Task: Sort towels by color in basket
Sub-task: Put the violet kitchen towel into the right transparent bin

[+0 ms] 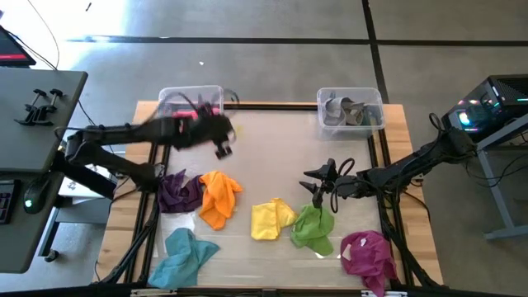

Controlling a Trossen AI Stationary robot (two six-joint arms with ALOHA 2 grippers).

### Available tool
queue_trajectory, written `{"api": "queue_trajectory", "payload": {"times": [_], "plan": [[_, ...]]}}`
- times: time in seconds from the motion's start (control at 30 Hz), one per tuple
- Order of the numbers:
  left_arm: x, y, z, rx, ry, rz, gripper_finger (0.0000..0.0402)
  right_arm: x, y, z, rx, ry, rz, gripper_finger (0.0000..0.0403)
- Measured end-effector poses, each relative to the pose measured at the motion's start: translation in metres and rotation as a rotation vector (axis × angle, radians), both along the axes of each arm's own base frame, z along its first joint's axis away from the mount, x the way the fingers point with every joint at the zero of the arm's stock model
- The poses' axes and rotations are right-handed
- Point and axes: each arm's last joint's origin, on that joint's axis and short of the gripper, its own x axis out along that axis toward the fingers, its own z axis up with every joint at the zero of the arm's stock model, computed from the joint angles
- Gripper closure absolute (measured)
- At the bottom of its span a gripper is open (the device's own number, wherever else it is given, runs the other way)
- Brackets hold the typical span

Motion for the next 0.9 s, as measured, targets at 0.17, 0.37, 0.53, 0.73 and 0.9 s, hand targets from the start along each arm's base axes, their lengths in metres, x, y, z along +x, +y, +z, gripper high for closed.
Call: {"api": "queue_trajectory", "payload": {"times": [0.17, 0.37, 0.53, 0.73, 0.9], "plan": [[0.008, -0.050, -0.028, -0.037, -0.060, -0.160, 0.0284, 0.000, 0.000, 0.000, -0.001, 0.000, 0.000, 0.0210], [-0.003, -0.093, -0.043, -0.156, -0.059, -0.198, 0.0284, 0.000, 0.000, 0.000, -0.003, 0.000, 0.001, 0.0210], [-0.022, -0.108, -0.053, -0.235, 0.038, -0.117, 0.0284, 0.000, 0.000, 0.000, -0.009, 0.003, 0.004, 0.0210], [-0.050, -0.105, -0.064, -0.445, 0.163, 0.246, 0.0284, 0.000, 0.000, 0.000, -0.010, 0.003, 0.004, 0.0210], [-0.066, -0.101, -0.066, -0.501, 0.203, 0.506, 0.0281, 0.000, 0.000, 0.000, -0.026, 0.009, 0.010, 0.0210]]}}
